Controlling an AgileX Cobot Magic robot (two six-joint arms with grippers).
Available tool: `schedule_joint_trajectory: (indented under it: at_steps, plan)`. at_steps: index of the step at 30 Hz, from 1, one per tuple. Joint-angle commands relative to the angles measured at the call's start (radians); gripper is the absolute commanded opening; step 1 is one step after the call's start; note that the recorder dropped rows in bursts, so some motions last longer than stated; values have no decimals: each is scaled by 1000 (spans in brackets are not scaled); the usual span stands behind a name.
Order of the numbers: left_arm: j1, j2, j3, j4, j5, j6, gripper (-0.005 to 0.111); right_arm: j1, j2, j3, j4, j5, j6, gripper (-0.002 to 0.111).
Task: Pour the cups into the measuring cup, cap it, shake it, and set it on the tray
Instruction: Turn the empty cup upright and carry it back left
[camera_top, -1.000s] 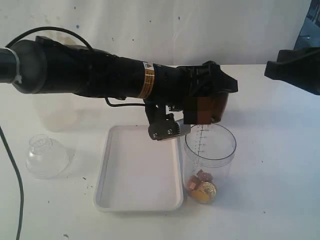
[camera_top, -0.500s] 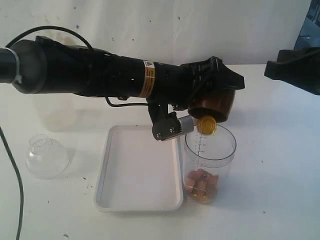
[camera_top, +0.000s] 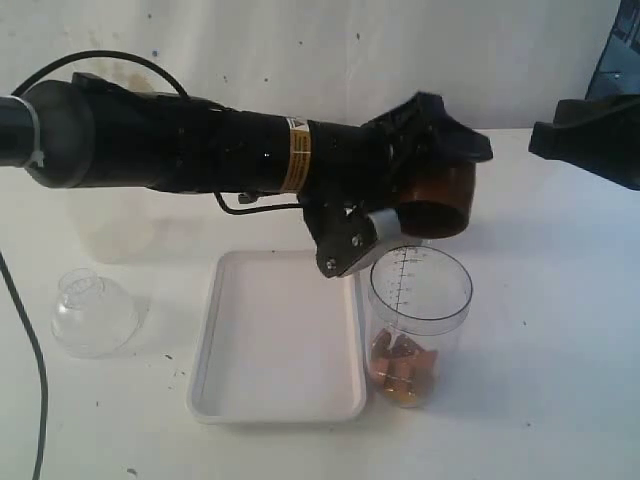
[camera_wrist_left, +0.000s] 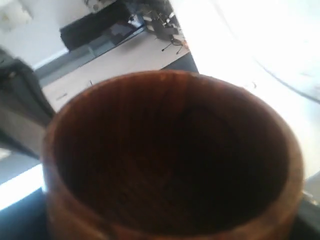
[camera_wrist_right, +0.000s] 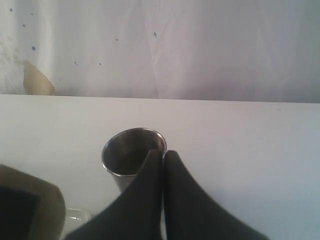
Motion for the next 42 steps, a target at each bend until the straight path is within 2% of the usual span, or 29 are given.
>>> schedule_joint_trajectory:
  at_steps: [1,4,11,15,18,21,24,28,31,34,39,42]
  plan:
    - [-3,-11,-9,-234,-68,-272,0,-7,-7,1,-2,-5,0,0]
    - [-3,-11,-9,-363,-74,-388,0,-7,-7,1,-2,-5,0,0]
    - [-1,-11,-9,-390,-17,-543,0,-7,-7,1,-2,-5,0,0]
    - [-1,-11,-9,-390,55,-840,0,-7,-7,1,-2,-5,0,0]
    - [-1,-13,-9,-410,133,-951,0,-7,-7,1,-2,-5,0,0]
    - [-1,-13,-9,-562,180,-1081,0,-7,-7,1,-2,-5,0,0]
    - [2,-13,-9,-716,186,-1094,0,-7,-7,1,-2,-5,0,0]
    - [18,-13,-9,-791,210,-1102,0,-7,-7,1,-2,-5,0,0]
    - [40,-13,-9,-934,263,-1102,0,-7,-7,1,-2,-5,0,0]
    - [87,-9,3,-1029,243,-1131,0,-7,-7,1,-2,-5,0,0]
    - [199,16,42,-1037,142,-1337,0,-7,-7,1,-2,-5,0,0]
    - [241,49,55,-1016,138,-1374,0,-7,-7,1,-2,-12,0,0]
